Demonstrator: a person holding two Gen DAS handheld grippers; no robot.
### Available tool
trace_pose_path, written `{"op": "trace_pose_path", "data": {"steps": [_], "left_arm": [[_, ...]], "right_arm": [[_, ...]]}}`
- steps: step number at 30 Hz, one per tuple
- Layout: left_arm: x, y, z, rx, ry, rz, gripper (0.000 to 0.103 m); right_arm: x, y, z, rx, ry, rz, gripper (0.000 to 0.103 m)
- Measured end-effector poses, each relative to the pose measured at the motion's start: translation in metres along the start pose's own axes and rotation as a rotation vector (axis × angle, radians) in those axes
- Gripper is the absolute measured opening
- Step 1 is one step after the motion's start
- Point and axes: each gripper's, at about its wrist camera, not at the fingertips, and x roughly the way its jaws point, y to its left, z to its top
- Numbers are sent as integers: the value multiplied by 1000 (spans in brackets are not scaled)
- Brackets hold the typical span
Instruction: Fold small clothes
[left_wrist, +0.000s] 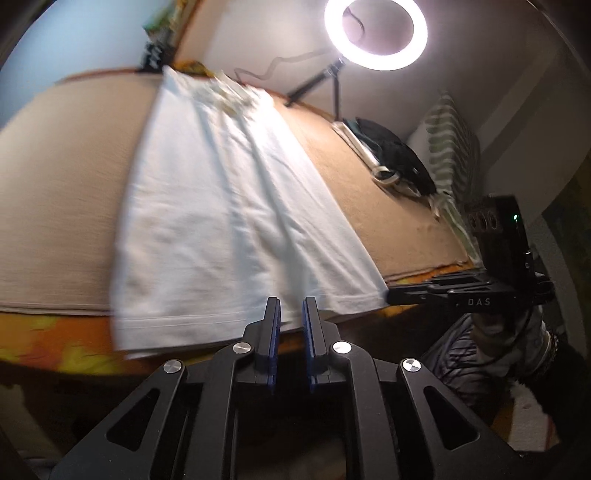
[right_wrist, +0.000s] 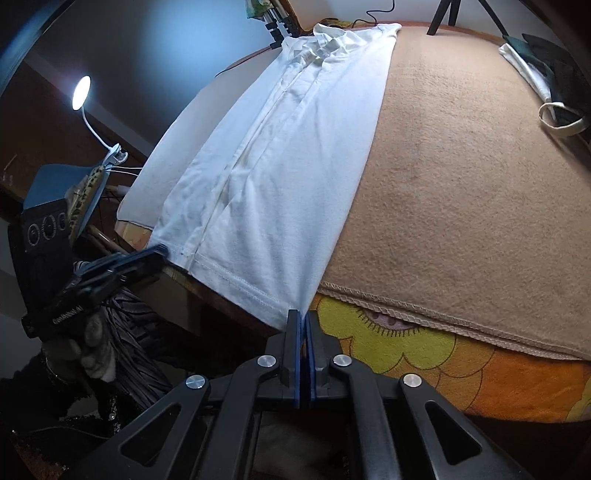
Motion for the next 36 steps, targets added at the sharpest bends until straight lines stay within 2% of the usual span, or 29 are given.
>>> {"op": "trace_pose_path", "data": {"steps": [2, 3, 4, 6, 10, 13, 17, 20, 21, 22, 24, 25, 27, 30, 33, 36], "left_arm": [[-18, 14, 1, -16, -23, 45, 12], [-25, 21, 3, -26, -29, 67, 19], [-29, 29, 4, -35, -30, 88, 32], [-32, 45, 6, -60, -18, 147, 46], [-22, 68, 5, -119, 34, 150, 46], [-15, 75, 1, -148, 60, 106, 46], [-10, 78, -2, -178, 74, 72, 41], [-10, 84, -3, -211, 72, 43, 21], [-9, 86, -2, -215, 72, 34, 7], [-9, 87, -2, -217, 69, 25, 4], [-11, 87, -2, -237, 56, -5, 3], [-16, 87, -1, -261, 42, -35, 3], [-24, 86, 1, -282, 14, -70, 3], [-25, 83, -2, -257, 11, -52, 3], [-13, 92, -8, -287, 40, -43, 3], [-15, 92, -6, -301, 12, -57, 3]], "right_arm": [[-2, -4, -2, 4, -7, 12, 17], [-4, -4, -3, 11, -19, 18, 31], [-7, -6, -3, 19, -35, 16, 31], [-9, -10, -2, 39, -46, 38, 31], [-7, -14, 3, 55, -43, 71, 31], [-2, -14, 5, 60, -25, 84, 31], [4, -13, 7, 63, -1, 94, 31], [5, -13, 8, 59, 4, 98, 27], [5, -12, 9, 59, 4, 98, 24], [6, -12, 9, 58, 6, 101, 15], [9, -13, 9, 67, 22, 119, 3], [9, -13, 9, 73, 18, 122, 1], [5, -10, 8, 77, -2, 130, 0], [-4, -10, 7, 77, -40, 151, 0], [4, -11, 6, 72, -17, 130, 0], [8, -14, 7, 102, -10, 141, 0]]}}
